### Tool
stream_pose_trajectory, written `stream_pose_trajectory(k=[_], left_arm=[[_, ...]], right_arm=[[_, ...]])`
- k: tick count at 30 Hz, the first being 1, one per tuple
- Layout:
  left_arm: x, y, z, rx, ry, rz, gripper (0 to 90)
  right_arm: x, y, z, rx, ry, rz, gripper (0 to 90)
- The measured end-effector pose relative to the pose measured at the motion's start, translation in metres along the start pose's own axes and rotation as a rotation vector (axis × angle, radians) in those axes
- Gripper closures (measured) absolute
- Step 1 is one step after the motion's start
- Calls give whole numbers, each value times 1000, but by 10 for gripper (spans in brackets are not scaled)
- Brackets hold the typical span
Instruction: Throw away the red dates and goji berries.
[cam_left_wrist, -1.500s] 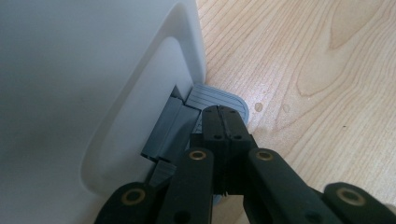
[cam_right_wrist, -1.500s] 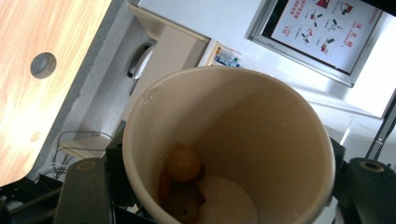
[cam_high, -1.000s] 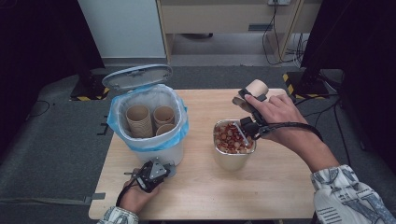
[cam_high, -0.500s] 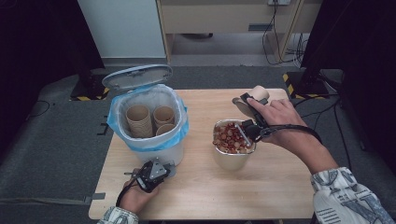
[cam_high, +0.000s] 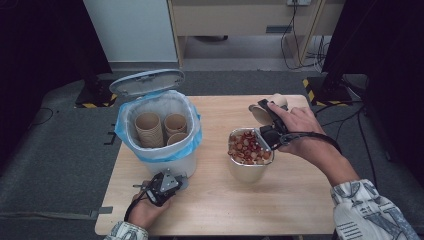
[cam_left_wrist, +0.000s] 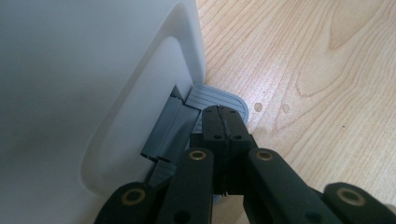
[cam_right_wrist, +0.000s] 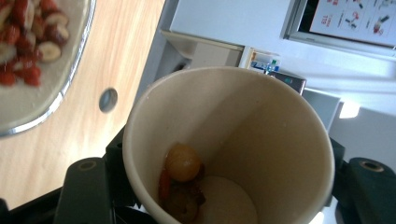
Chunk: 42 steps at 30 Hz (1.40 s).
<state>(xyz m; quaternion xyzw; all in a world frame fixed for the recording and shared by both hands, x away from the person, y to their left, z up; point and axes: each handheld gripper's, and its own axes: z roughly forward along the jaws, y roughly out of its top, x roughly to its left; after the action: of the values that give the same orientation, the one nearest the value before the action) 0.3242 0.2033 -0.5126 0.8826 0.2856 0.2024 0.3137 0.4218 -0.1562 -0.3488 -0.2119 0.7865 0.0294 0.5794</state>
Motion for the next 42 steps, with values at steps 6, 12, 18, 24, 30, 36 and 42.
stream_pose_trajectory(k=[6,12,18,24,30,36,42], left_arm=[[0,0,0,-1,-1,-1,897],[0,0,0,-1,-1,0,897],[0,0,0,-1,-2,0,897],[0,0,0,0,-1,-1,897],[0,0,0,0,-2,-1,897],[0,0,0,0,-1,-1,897],[0,0,0,0,-1,0,897]], right_arm=[[-5,-4,5,-32,4,137,318],[-10,-8,10,-56,21,259,312],[-14,-9,13,-76,32,336,310],[-13,-8,17,-81,43,377,309],[-15,-10,19,-101,44,447,309],[-22,-13,17,-161,42,597,308],[-28,-13,16,-193,41,669,307]])
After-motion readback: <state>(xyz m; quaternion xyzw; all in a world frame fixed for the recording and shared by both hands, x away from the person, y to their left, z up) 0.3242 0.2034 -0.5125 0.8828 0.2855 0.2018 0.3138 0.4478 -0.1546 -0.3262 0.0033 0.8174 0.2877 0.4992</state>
